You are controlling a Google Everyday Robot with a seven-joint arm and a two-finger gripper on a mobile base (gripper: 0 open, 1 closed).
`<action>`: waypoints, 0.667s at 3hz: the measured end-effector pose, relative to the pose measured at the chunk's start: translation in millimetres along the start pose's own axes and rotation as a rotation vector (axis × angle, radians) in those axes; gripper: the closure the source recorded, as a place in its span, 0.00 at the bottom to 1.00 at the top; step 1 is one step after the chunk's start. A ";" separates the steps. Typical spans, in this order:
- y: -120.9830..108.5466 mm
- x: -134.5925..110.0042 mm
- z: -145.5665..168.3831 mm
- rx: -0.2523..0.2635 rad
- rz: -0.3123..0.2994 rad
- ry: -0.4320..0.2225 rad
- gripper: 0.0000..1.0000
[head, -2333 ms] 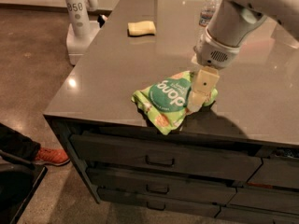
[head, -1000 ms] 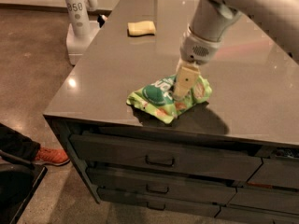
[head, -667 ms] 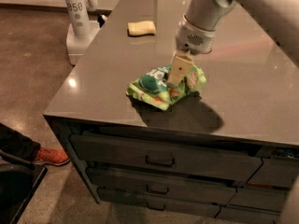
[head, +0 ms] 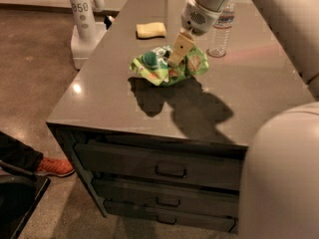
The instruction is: Move green rice chip bag near sponge
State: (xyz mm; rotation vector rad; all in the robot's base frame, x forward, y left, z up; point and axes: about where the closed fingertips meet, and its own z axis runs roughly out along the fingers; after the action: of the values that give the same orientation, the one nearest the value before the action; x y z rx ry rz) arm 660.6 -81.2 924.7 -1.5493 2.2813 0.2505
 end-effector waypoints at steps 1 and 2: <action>-38.7 -7.7 2.2 0.077 0.100 -0.020 1.00; -70.1 -17.3 7.5 0.149 0.189 -0.032 1.00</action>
Offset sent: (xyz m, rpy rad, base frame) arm 0.1186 -0.0158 0.0164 0.0234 -0.1259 -0.3879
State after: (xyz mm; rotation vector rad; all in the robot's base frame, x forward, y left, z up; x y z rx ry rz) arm 732.5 -90.4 928.9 -1.2498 2.3645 0.1492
